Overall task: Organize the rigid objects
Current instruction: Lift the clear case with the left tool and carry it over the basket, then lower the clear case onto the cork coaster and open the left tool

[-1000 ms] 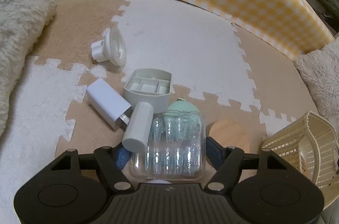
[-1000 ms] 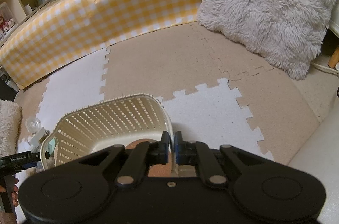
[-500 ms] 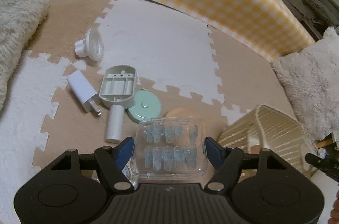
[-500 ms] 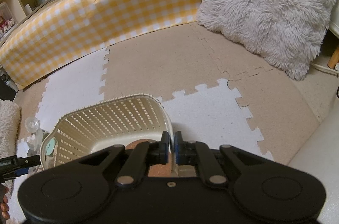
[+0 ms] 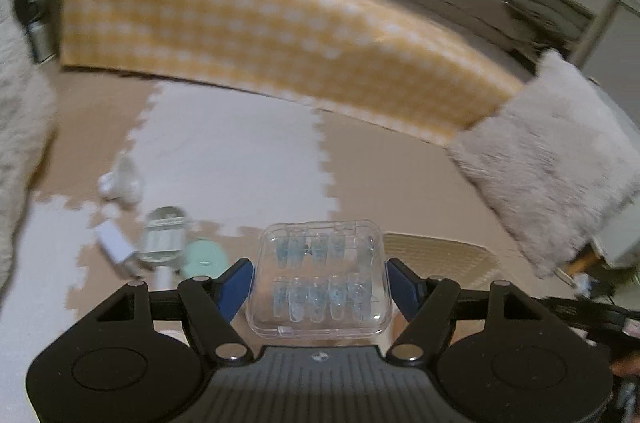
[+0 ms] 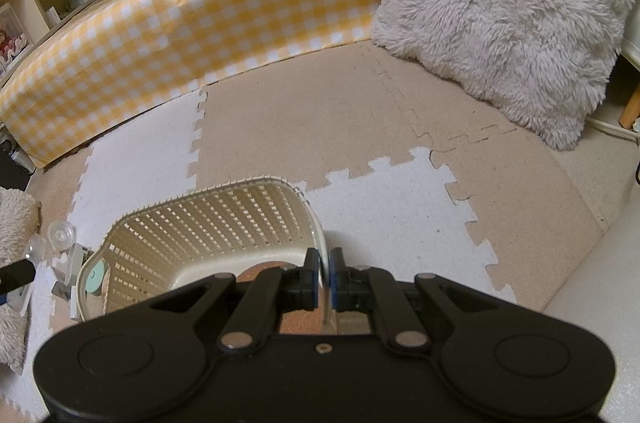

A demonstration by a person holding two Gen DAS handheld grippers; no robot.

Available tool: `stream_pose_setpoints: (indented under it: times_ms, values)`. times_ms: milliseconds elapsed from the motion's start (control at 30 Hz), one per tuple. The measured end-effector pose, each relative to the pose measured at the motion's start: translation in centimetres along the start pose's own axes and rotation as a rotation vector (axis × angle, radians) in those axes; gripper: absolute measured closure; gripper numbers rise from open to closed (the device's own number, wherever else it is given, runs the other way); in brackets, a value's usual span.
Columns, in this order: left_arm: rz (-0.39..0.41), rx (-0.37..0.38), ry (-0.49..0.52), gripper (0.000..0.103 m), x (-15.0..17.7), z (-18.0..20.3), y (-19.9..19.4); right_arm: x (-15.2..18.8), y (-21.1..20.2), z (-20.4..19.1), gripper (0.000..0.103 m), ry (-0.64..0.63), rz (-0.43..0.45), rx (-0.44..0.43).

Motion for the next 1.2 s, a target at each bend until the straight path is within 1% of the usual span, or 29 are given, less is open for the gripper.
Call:
stream_pose_setpoints:
  times_ms: [67, 333, 400, 467, 600, 867, 1067, 1200]
  values:
    - [-0.005, 0.022, 0.014, 0.030, 0.3, 1.5, 0.4, 0.0, 0.0, 0.0, 0.097, 0.000, 0.000, 0.000]
    - [-0.029, 0.054, 0.088, 0.030, 2.2, 6.4, 3.1, 0.0, 0.1, 0.1, 0.097, 0.009, -0.005, -0.008]
    - [-0.036, 0.065, 0.093, 0.030, 2.7, 7.6, 3.9, 0.0, 0.1, 0.3, 0.097, 0.023, -0.010, -0.018]
    - [-0.055, 0.082, 0.097, 0.030, 3.5, 8.8, 4.9, 0.0, 0.1, 0.4, 0.097, 0.032, -0.015, -0.025]
    - [-0.093, 0.090, 0.106, 0.030, 5.0, 10.6, 6.8, 0.0, 0.0, 0.5, 0.097, 0.036, -0.019, -0.031]
    - [-0.147, 0.101, 0.024, 0.030, 7.0, 11.5, 9.8, -0.1, 0.1, 0.7, 0.097, 0.060, -0.033, -0.050]
    - [-0.154, 0.113, -0.015, 0.030, 7.6, 12.1, 11.2, -0.2, 0.1, 0.8, 0.097, 0.070, -0.037, -0.057]
    - [-0.150, 0.094, -0.013, 0.030, 7.8, 12.2, 11.8, -0.2, 0.1, 0.8, 0.097, 0.071, -0.039, -0.058]
Point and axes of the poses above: each gripper's, at about its wrist camera, not at the fingertips, and y roughly the way its jaws point, z to its right, x to its underside, the point moved 7 cm from there along y, roughly the way its jaws point, and after that the axes turned 5 degrees about x, right-handed, at the moved point
